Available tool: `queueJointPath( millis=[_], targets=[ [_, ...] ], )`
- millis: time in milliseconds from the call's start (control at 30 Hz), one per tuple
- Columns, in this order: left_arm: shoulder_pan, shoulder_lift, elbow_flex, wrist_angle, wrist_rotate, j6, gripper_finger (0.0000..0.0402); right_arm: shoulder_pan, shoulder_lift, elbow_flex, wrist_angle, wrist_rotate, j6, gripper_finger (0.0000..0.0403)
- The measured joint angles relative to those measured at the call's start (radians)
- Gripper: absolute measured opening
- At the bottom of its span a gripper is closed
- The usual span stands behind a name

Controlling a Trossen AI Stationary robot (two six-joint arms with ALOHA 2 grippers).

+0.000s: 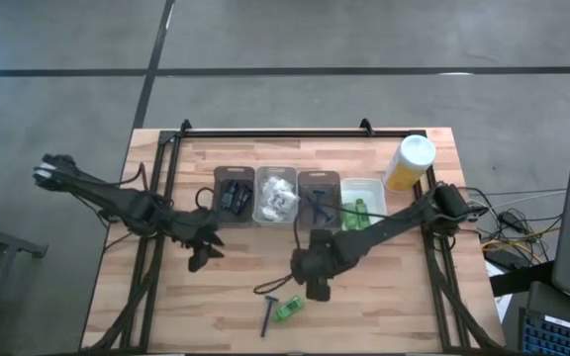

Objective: Pick & Place Travel size toiletries
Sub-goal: Put the blue razor into the right black bin

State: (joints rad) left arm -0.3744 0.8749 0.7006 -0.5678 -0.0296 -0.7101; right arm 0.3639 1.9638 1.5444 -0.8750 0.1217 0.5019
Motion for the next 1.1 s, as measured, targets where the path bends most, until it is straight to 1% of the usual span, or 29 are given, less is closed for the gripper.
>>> queueJointPath(
  millis=[100,133,233,333,467,633,700,833,1033,1100],
  targets=[
    [-0.034,0.029,0.000,0.003,-0.005,-0.044,0.0181,0.021,-0.013,0.000,-0.030,0.087,0.177,0.0214],
    [-0.044,0.041,0.000,0.009,-0.013,-0.054,0.0181,0.029,-0.021,0.000,-0.036,0.100,0.234,0.0213],
    [-0.059,0.090,0.000,0.034,-0.019,-0.147,0.0181,0.061,-0.038,0.000,-0.067,0.115,0.434,0.0213],
    [-0.066,0.160,-0.001,0.066,-0.024,-0.272,0.0181,0.102,-0.041,0.000,-0.165,0.115,0.645,0.0219],
    [-0.084,0.275,0.007,0.139,-0.025,-0.392,0.0180,0.170,-0.043,0.000,-0.295,0.148,0.827,0.0233],
    [-0.143,0.426,0.094,0.142,-0.065,-0.520,0.0180,0.236,-0.044,-0.007,-0.374,0.147,0.910,0.0253],
    [-0.165,0.485,0.139,0.143,-0.088,-0.574,0.0180,0.254,-0.046,-0.007,-0.394,0.148,0.928,0.0259],
    [-0.200,0.597,0.246,0.132,-0.100,-0.657,0.0180,0.294,-0.048,-0.007,-0.416,0.167,0.976,0.0269],
    [-0.224,0.768,0.438,-0.042,-0.128,-0.738,0.0180,0.347,-0.070,-0.007,-0.505,0.240,1.037,0.0282],
    [-0.225,0.822,0.496,-0.073,-0.129,-0.744,0.0180,0.357,-0.076,-0.008,-0.544,0.250,1.065,0.0287]
  ],
)
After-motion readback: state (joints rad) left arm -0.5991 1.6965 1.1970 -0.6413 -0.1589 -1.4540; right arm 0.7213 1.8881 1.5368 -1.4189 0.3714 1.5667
